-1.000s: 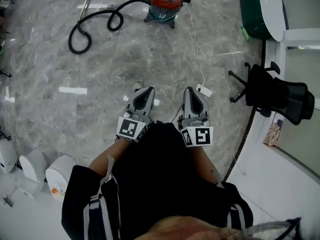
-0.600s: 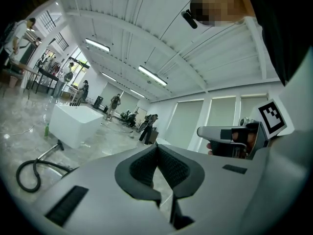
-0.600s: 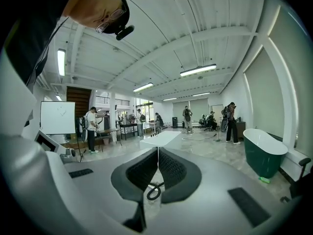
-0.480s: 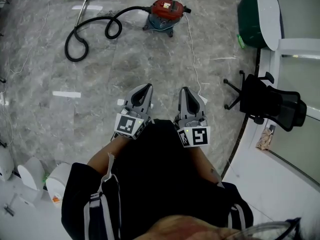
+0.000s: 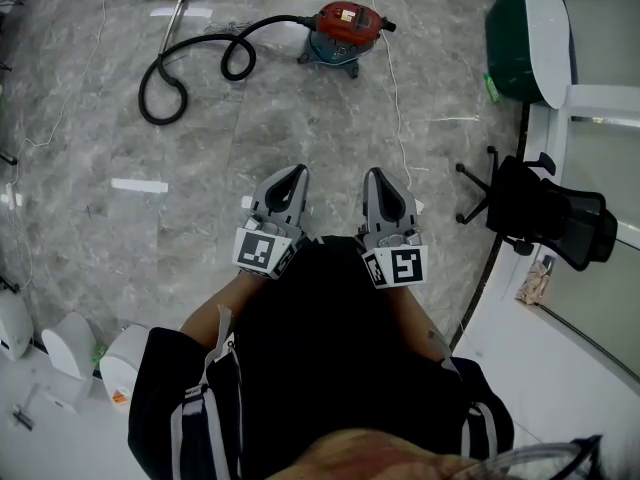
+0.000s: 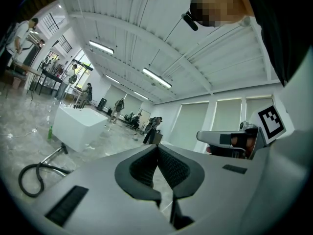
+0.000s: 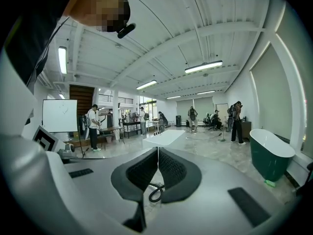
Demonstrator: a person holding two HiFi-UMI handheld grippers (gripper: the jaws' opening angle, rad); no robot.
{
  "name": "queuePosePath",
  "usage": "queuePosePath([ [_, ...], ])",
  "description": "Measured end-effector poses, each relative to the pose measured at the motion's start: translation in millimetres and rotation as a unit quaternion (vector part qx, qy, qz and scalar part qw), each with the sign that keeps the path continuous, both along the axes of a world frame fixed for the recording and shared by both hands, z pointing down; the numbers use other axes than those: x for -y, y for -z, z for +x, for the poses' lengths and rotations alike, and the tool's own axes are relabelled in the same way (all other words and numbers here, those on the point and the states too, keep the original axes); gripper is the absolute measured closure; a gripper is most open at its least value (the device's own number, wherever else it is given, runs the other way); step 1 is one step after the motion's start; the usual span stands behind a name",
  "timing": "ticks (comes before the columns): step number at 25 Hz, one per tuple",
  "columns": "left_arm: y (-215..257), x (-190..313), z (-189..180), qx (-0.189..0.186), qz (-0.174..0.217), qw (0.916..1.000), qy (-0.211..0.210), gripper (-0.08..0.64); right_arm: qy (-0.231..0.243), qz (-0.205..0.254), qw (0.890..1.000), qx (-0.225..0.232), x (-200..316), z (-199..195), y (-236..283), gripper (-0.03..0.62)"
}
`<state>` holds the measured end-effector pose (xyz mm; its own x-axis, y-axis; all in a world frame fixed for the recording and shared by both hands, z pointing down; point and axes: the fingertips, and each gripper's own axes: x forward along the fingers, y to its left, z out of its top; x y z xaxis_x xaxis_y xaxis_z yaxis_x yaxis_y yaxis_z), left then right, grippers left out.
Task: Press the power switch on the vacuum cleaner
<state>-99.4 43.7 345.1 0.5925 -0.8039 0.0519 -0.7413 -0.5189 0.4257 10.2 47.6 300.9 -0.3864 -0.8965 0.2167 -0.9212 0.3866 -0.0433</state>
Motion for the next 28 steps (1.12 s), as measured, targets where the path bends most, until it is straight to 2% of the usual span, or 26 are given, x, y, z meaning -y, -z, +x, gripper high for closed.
queuePosePath([
  [3, -2.5, 7.0, -8.6, 0.002, -0.011, 0.9999, 0.011, 0.541, -0.005, -0.004, 1.0, -0.002, 4.4, 1.2, -1.1, 0.572],
  [8, -1.7, 8.4, -14.1, 0.002, 0.003, 0.9998, 0.02, 0.541, -0.005, -0.007, 1.0, 0.002, 6.7, 0.2, -5.2, 0.572],
  [10, 1.5, 6.5, -16.7, 0.005, -0.007, 0.9996, 0.029, 0.541, 0.001, -0.006, 1.0, 0.004, 6.4, -3.0, -5.5, 0.572],
  [15, 0.5, -6.3, -20.0, 0.012, 0.005, 0.9995, 0.029, 0.541, 0.019, 0.005, 1.0, 0.011, 12.1, -11.6, 0.6, 0.572],
  [23, 10.1, -18.5, -54.4, 0.023, 0.007, 0.9965, 0.08, 0.541, 0.053, 0.017, 0.998, 0.025, 16.7, -37.3, 7.9, 0.572],
  [25, 4.3, -18.1, -58.4, 0.025, 0.0, 0.9956, 0.091, 0.541, 0.06, 0.019, 0.998, 0.024, 16.0, -37.5, 8.8, 0.572],
  [28, 4.8, -16.5, -51.7, 0.026, 0.015, 0.9957, 0.087, 0.541, 0.06, 0.017, 0.998, 0.026, 16.2, -30.7, 7.4, 0.572],
])
